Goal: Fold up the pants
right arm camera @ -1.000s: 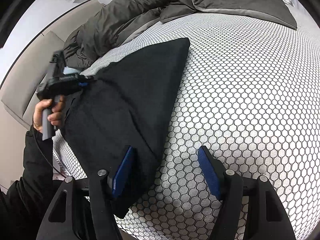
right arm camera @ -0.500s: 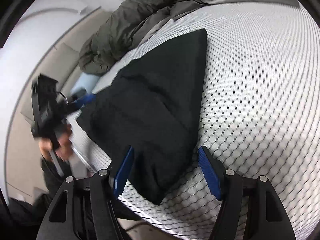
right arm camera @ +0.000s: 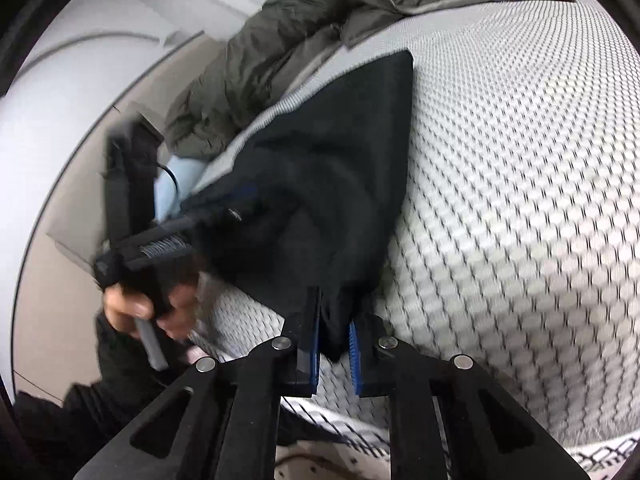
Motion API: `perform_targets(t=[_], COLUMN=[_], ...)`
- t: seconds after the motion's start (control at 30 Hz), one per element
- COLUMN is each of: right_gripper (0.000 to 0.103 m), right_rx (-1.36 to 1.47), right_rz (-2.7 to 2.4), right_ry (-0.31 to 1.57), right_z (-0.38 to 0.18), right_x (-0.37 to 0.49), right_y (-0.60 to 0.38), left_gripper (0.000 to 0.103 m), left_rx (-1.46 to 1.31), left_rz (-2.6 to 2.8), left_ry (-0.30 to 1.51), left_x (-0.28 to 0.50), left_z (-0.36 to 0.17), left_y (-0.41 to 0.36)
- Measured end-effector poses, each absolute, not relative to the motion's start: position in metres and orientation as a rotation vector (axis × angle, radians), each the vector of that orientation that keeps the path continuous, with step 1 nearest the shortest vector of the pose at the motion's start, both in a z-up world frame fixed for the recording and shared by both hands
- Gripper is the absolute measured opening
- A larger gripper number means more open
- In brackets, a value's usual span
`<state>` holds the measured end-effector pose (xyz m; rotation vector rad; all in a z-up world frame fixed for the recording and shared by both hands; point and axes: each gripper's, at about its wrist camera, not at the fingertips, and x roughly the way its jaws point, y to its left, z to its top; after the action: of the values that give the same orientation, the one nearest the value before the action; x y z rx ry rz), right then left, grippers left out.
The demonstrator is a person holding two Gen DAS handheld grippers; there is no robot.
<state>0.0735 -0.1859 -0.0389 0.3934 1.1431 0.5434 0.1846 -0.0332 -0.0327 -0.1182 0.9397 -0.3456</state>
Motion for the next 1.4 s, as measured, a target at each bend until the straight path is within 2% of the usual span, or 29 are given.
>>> perform_targets(t=[0.07, 0.13, 0.2, 0.37, 0.43, 0.57, 0.6, 0.63, 0.77, 1.07, 1.2, 1.27, 1.4], right_gripper=[0.02, 0.041, 0.048, 0.048, 0.048, 0.048, 0.044, 0.034, 0.027, 0.025, 0.021, 0.018, 0.018], right_rx=[0.417, 0.46, 0.509, 0.496, 0.459, 0.367, 0.329, 0.294, 0.191, 0.217, 0.237, 0.229, 0.173], right_rz=[0.541, 0.514, 0.494, 0.455, 0.453, 0.466, 0.456, 0.444, 0.376, 0.352, 0.329, 0.319, 0.313], right_ry=[1.147, 1.1, 1.048, 1.116, 1.173, 1.173, 1.158, 1.152, 1.147, 1.133, 1.13, 1.126, 1.113], right_z=[-0.032, -0.019, -0.009, -0.021, -0.032, -0.035, -0.033, -0.032, -0.033, -0.052, -0.057, -0.06, -0.057], right_x=[0.074, 0.075, 0.076, 0.102, 0.115, 0.128, 0.133, 0.139, 0.17, 0.264, 0.303, 0.316, 0.333], right_y=[-0.193, -0.208, -0.225, -0.227, -0.217, -0.2, -0.195, -0.189, -0.172, -0.168, -0.174, -0.173, -0.165], left_gripper=[0.096, 0.096, 0.096, 0.102, 0.102, 0.102, 0.102, 0.102, 0.102, 0.102, 0.102, 0.102, 0.102], left_rx=[-0.122, -0.074, 0.01, 0.206, 0.195, 0.181, 0.18, 0.174, 0.12, 0.138, 0.146, 0.144, 0.147], left_rz=[-0.411, -0.46, -0.464, -0.426, -0.418, -0.427, -0.429, -0.431, -0.46, -0.494, -0.503, -0.505, -0.512], left_ry=[0.93, 0.916, 0.904, 0.906, 0.901, 0.906, 0.907, 0.908, 0.922, 0.911, 0.907, 0.907, 0.899], left_x=[0.177, 0.17, 0.159, 0.142, 0.138, 0.136, 0.139, 0.14, 0.146, 0.137, 0.133, 0.135, 0.13], left_z=[-0.028, -0.028, -0.033, -0.057, -0.059, -0.063, -0.065, -0.066, -0.066, -0.071, -0.071, -0.071, -0.068], left_y=[-0.048, -0.069, -0.09, -0.124, -0.125, -0.127, -0.124, -0.123, -0.113, -0.106, -0.105, -0.104, -0.105])
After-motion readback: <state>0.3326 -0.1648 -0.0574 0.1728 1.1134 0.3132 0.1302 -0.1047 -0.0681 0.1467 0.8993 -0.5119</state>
